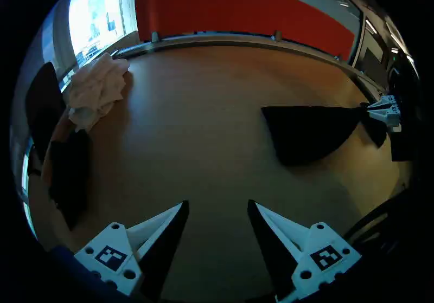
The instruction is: Fold towel
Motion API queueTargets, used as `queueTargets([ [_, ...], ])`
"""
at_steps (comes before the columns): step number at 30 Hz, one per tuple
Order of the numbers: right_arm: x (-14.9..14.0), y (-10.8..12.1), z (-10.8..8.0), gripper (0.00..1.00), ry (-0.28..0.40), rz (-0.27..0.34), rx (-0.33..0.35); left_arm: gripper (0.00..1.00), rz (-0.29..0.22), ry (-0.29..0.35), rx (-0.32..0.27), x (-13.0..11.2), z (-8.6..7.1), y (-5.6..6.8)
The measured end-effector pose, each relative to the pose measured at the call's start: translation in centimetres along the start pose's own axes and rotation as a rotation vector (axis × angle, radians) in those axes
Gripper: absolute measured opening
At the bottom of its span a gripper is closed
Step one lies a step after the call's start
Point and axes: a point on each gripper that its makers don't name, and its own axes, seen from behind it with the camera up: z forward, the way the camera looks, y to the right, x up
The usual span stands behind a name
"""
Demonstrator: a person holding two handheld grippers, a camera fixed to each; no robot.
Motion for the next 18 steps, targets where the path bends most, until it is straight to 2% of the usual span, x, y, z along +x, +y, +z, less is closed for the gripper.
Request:
queueTargets([
  [8, 2.5, -0.2, 0.0, 0.02, 0.035, -0.034, 0.006, 0.80, -0.003, -0.001, -0.001, -0.1, -0.1, 0.1],
  [18, 6.4, -2.0, 0.6, 0.02, 0.074, -0.120, 0.048, 0.80, -0.019, 0.010, -0.008, 0.2, -0.6, 0.4],
])
